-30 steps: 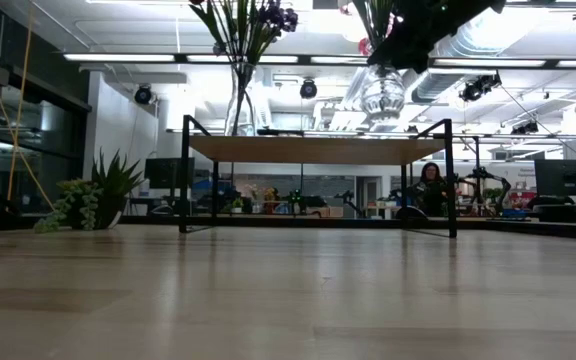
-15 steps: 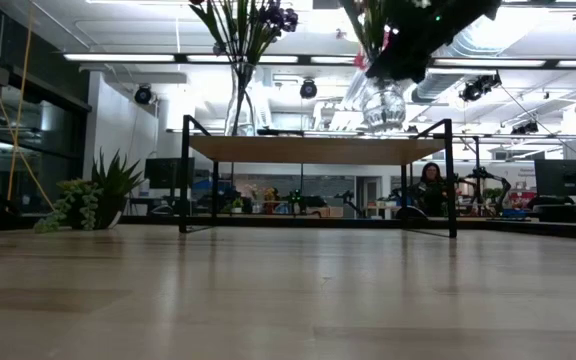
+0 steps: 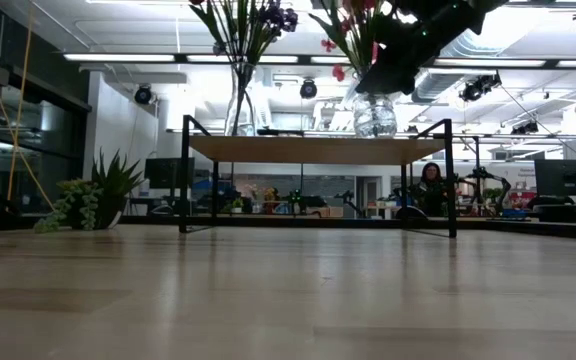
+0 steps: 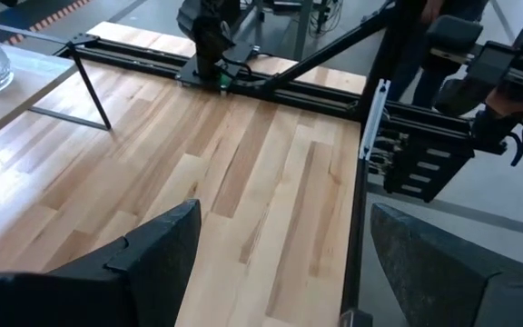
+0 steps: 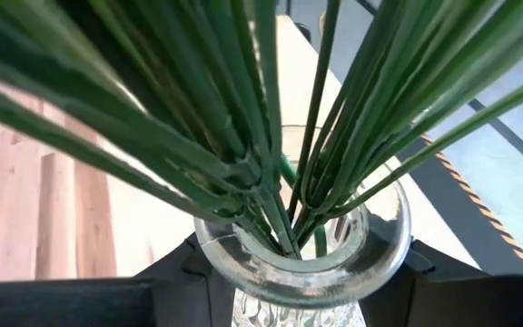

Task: Pick and place flowers into a vace then onto a shelf
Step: Put the right flowers transparent vase on the shelf

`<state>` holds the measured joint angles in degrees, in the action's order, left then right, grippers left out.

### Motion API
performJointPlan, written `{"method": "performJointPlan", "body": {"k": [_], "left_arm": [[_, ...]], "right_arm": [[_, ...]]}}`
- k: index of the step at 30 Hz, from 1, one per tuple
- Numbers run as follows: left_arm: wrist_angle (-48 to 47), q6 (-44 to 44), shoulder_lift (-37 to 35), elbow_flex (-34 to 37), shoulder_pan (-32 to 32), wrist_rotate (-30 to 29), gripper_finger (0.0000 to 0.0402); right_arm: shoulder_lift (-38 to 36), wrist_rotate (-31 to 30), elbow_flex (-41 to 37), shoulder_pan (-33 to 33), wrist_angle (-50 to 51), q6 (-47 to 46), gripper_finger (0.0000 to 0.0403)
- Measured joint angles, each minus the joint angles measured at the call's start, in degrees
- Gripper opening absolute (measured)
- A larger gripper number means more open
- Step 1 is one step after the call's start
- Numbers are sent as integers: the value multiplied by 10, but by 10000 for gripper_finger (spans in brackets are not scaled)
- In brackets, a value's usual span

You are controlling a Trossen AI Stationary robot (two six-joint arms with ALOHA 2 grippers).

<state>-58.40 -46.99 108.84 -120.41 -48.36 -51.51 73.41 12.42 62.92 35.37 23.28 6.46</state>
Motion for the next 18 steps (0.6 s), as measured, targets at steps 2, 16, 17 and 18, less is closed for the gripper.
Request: {"method": "performJointPlan", "body": {"k": [2, 16, 17, 18], "left_arm": [[0, 1, 0, 0, 0, 0, 353], [-1, 2, 0, 0, 0, -1, 353], [-1, 2, 0, 0, 0, -1, 353], [-1, 2, 0, 0, 0, -1, 353]], "right_arm": [[0, 1, 0, 7, 0, 0, 157], [-1, 44, 0, 37, 30, 16, 183], [-1, 43, 0, 37, 33, 19, 182], [-1, 42, 0, 37, 36, 23, 181]]}}
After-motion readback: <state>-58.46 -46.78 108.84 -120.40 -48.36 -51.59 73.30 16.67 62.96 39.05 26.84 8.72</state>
